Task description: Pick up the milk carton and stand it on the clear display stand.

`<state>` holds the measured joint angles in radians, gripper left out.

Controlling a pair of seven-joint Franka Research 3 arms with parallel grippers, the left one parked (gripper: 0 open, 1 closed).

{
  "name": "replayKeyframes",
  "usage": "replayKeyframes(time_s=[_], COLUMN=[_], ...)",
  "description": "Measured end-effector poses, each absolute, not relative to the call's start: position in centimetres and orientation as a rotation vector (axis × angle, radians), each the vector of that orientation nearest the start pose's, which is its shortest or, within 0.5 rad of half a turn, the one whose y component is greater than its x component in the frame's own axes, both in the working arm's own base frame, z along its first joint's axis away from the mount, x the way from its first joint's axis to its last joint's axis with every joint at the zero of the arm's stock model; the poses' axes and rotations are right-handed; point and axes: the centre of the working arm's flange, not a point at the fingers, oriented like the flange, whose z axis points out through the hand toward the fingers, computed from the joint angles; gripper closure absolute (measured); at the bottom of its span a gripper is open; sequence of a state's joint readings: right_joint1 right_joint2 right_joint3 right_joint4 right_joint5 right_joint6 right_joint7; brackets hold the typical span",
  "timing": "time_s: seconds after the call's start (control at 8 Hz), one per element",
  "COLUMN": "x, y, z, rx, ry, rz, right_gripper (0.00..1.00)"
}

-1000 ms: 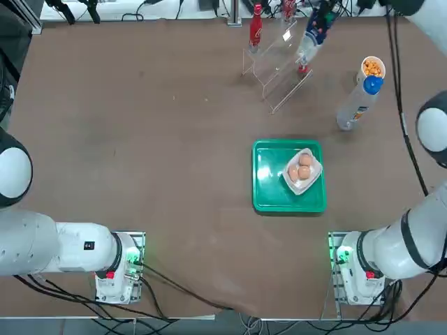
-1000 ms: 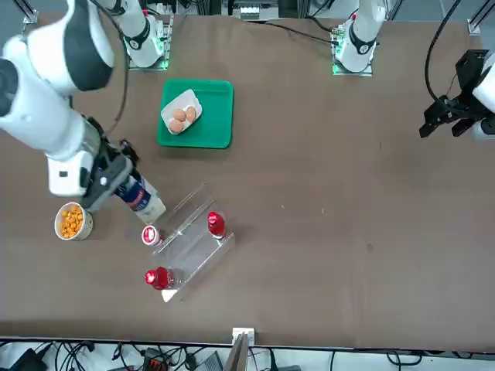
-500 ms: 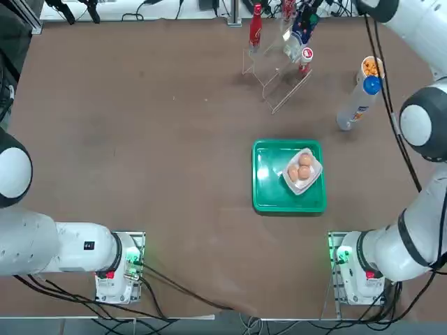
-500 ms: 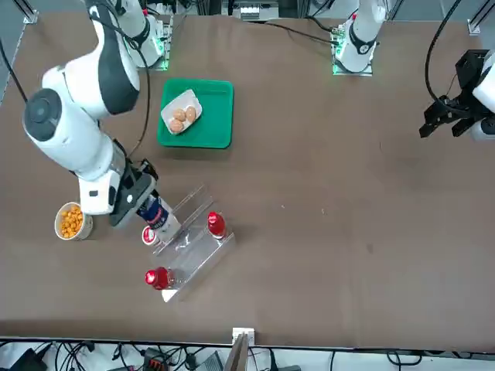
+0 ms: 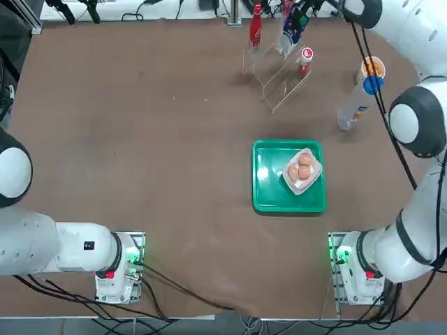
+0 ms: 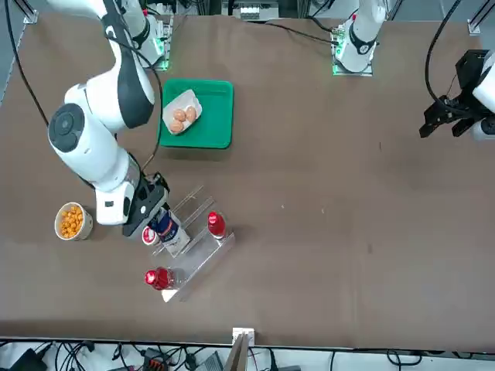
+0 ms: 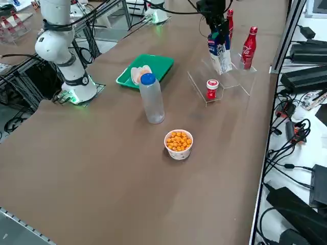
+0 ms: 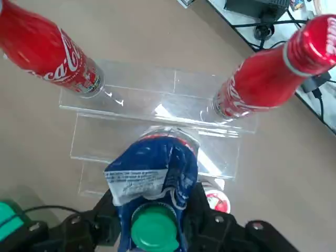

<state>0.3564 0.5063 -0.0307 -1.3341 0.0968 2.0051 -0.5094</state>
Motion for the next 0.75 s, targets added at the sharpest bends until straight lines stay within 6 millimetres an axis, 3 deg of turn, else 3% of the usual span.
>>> replayKeyframes(time_s=[0.5,0.75], x=[69.0,69.3], y=[24.8,24.8], z=[43.6,43.5], rx=[-2.824,-2.825], ry=[-1.206,-1.203], rz=[-0.278,-0.297], right_gripper=[0.38,0.31])
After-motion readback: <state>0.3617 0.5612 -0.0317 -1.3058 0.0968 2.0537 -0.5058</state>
